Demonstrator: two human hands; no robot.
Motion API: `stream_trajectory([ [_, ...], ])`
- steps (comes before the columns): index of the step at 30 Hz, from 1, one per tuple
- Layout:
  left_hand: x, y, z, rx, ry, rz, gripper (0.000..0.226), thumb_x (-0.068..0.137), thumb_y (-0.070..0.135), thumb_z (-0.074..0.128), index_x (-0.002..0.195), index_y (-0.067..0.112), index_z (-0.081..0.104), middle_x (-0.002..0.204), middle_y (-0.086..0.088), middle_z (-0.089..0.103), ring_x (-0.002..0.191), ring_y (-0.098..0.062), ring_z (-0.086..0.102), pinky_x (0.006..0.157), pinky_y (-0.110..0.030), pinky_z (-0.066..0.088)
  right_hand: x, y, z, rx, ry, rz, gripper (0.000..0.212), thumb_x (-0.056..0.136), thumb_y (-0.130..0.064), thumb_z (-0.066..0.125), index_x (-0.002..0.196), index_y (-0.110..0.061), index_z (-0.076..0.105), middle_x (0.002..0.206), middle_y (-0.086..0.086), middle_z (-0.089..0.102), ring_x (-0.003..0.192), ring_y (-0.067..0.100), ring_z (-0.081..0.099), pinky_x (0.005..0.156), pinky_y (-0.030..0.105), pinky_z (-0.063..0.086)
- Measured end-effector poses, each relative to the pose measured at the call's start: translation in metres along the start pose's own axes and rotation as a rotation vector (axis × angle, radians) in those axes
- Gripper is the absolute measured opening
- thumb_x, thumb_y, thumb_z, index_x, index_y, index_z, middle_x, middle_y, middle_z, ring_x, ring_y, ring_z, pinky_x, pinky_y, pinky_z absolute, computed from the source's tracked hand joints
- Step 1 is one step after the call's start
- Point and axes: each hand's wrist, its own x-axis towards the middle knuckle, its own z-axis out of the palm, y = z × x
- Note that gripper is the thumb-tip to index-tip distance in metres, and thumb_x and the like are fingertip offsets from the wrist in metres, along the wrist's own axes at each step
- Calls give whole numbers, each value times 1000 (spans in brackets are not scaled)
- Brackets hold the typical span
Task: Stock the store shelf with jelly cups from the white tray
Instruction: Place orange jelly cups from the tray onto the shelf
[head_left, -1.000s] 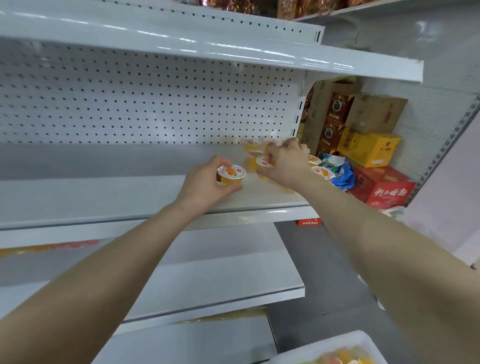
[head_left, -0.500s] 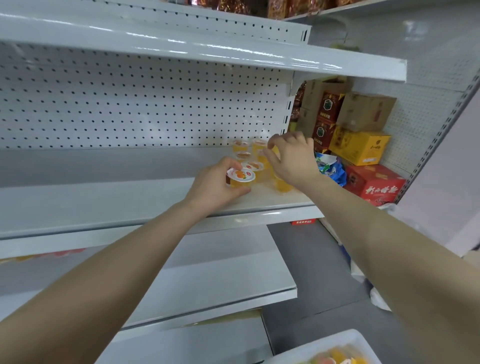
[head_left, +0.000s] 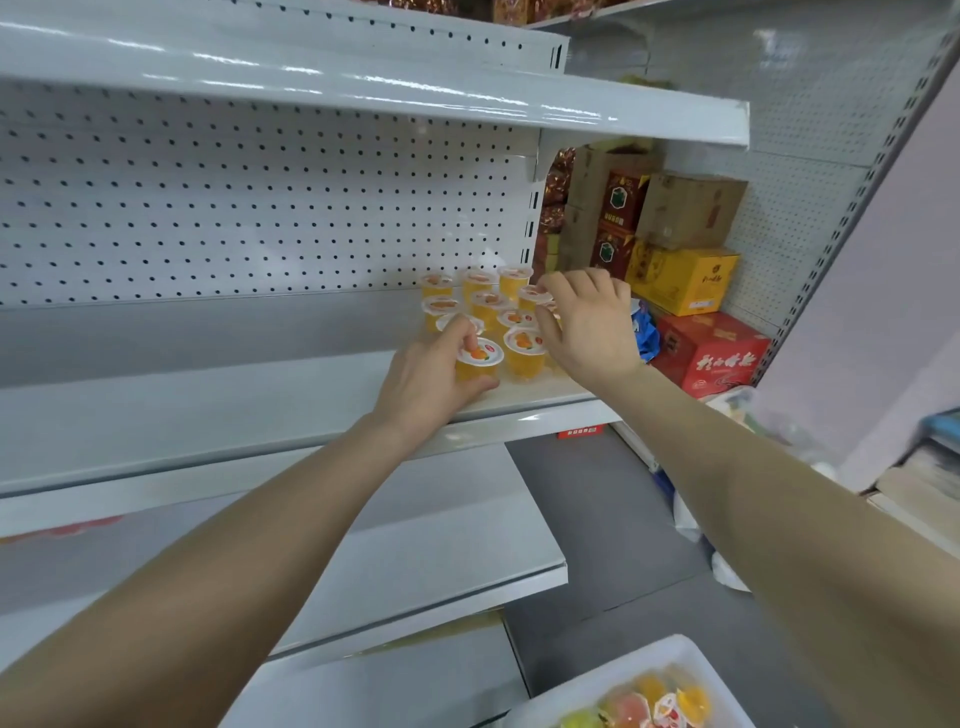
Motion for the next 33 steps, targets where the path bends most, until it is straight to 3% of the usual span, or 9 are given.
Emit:
stream_trajectory([
  [6, -3, 2, -7, 117, 0, 53, 40, 78, 55, 70, 103, 28, 52, 95, -2, 67, 86, -29, 60, 65, -32, 43, -20, 2, -13, -14, 35, 16, 27, 92, -31, 49, 111, -18, 64, 104, 3, 65, 104, 30, 54, 83, 41, 36],
  [12, -29, 7, -23, 181, 90, 135, 47, 83, 46, 68, 120, 20, 57, 120, -8, 59, 107, -34, 50, 91, -39, 39, -67, 4, -48, -101, 54, -8, 28, 95, -30, 51, 117, -18, 63, 107, 4, 64, 103, 31, 55, 83, 41, 35],
  [19, -92, 45, 8, 104, 158, 309, 40, 82, 36, 66, 116, 16, 59, 118, -7, 56, 110, -31, 49, 91, -36, 41, -174, 18, -86, -195, 3, 38, 27, 92, -30, 54, 113, -16, 64, 102, 9, 64, 96, 34, 56, 76, 42, 38],
  [26, -164, 81, 95, -11, -80, 414, 39, 82, 30, 66, 118, 18, 57, 119, -6, 54, 108, -28, 49, 91, -36, 42, -313, 48, -96, -193, -270, 216, 32, 94, -32, 48, 119, -16, 60, 109, 8, 62, 102, 35, 54, 87, 47, 39],
  [33, -231, 92, 213, -42, -358, 355, 38, 85, 32, 69, 120, 21, 56, 120, -2, 54, 109, -23, 50, 87, -33, 46, -440, 80, -87, -150, -442, 313, 30, 94, -28, 54, 121, -17, 59, 109, 7, 64, 98, 34, 56, 81, 44, 37],
])
